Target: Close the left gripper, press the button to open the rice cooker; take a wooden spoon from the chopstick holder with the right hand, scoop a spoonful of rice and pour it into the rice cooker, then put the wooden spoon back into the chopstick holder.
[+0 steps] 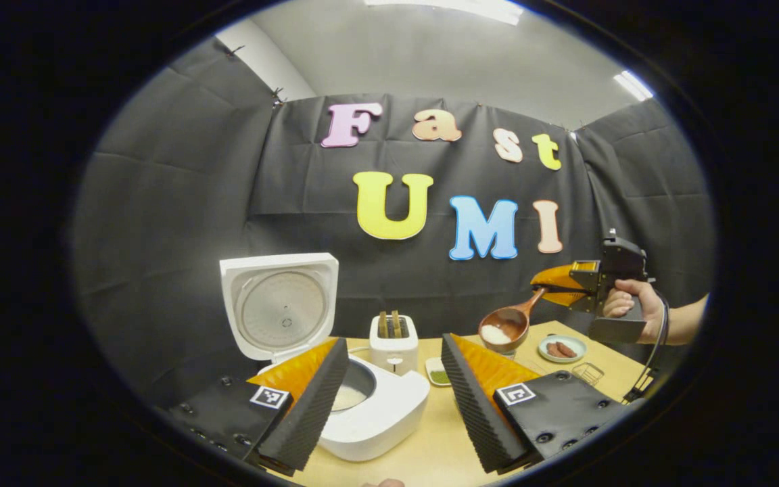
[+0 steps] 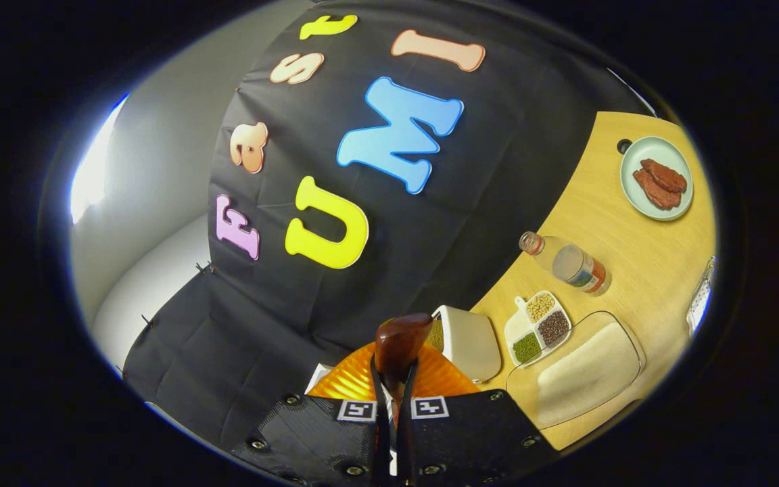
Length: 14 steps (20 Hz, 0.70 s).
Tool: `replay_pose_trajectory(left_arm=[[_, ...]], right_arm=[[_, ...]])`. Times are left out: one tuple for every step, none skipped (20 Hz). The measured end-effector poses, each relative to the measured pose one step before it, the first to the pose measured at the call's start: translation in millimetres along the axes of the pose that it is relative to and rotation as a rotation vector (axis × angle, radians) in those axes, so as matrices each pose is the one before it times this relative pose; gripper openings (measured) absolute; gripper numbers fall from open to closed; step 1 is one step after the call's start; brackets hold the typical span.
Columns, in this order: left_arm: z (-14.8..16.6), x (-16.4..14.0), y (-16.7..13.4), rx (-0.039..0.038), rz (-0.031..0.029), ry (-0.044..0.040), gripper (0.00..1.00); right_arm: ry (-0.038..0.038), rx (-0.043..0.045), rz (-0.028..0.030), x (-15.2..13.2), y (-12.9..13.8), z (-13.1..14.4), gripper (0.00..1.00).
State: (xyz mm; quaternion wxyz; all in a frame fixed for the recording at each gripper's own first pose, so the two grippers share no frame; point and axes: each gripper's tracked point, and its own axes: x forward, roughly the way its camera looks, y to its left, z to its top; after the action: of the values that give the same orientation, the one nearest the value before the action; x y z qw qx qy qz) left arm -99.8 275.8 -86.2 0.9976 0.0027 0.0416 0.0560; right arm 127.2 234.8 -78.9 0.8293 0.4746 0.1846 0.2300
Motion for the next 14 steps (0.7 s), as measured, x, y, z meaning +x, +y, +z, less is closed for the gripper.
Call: replay_pose_trajectory(left_arm=[[-0.78, -3.1, 2.78, -0.00051, -0.00108, -0.00049, 0.92], [0.62, -2.32, 3.42, 0.00175, 0.0018, -0.00254, 0.96], [-0.7, -1.73, 3.82, 0.00115, 0.00249, -0.00141, 0.95], [-0.16, -1.4, 2.67, -0.00242, 0.00102, 0.00109, 0.96], [-1.15, -1.12, 2.58, -0.00382, 0.00187, 0.00075, 0.96], [0.48, -1.78, 2.65, -0.00421, 0.00207, -0.0017, 0.96], [-1.61, -1.85, 1.74, -0.00427, 0.00276, 0.00059, 0.96], [-0.31, 0.03, 2.4, -0.00412, 0.00367, 0.0002, 0.96], [-1.07, -1.44, 1.18, -0.00238, 0.00377, -0.00025, 0.96], [0.62, -0.99, 1.77, 0.00101, 0.00364, -0.00368, 0.93], [-1.01, -1.79, 0.44, 0.00028, -0.00362, -0.00067, 0.93], [-1.79, -0.11, -0.17, 0.00198, -0.00424, 0.00461, 0.93], [-2.3, 0.11, 1.71, 0.00108, -0.00033, 0.00511, 0.93], [-0.75, 0.0, 2.74, -0.00053, 0.0028, 0.00216, 0.96]], right_arm=[[0.0058, -0.01056, 0.00816, 4.14, 7.38, -3.71, 0.04], [0.00719, -0.00933, 0.00665, 3.58, 5.75, -4.71, 0.04], [0.00898, -0.00623, 0.00446, 5.69, 5.75, -3.92, 0.04], [0.00864, -0.00729, 0.00622, 4.87, 6.69, -5.19, 0.04], [0.00931, -0.00639, 0.00619, 5.65, 6.44, -4.03, 0.04], [0.01014, -0.00724, 0.00604, 5.95, 5.93, -4.61, 0.04], [0.01013, -0.0076, 0.00571, 6.2, 4.93, -4.36, 0.04], [0.00763, -0.00754, 0.00489, 6.28, 6.07, -4.31, 0.04], [0.00975, -0.00605, 0.00747, 6.61, 5.69, -3.28, 0.04], [0.00944, -0.00475, 0.00626, 6.13, 5.83, -4.16, 0.04], [0.01177, -0.00217, 0.00687, 6.64, 4.3, -3.31, 0.04], [0.01125, -0.00533, 0.00547, 4.09, 4.91, -4.29, 0.04], [0.01016, -0.00671, 0.00483, 7.71, 3.94, -2.88, 0.04], [0.00984, -0.0062, 0.00452, 7.34, 4.35, -2.45, 0.04]])
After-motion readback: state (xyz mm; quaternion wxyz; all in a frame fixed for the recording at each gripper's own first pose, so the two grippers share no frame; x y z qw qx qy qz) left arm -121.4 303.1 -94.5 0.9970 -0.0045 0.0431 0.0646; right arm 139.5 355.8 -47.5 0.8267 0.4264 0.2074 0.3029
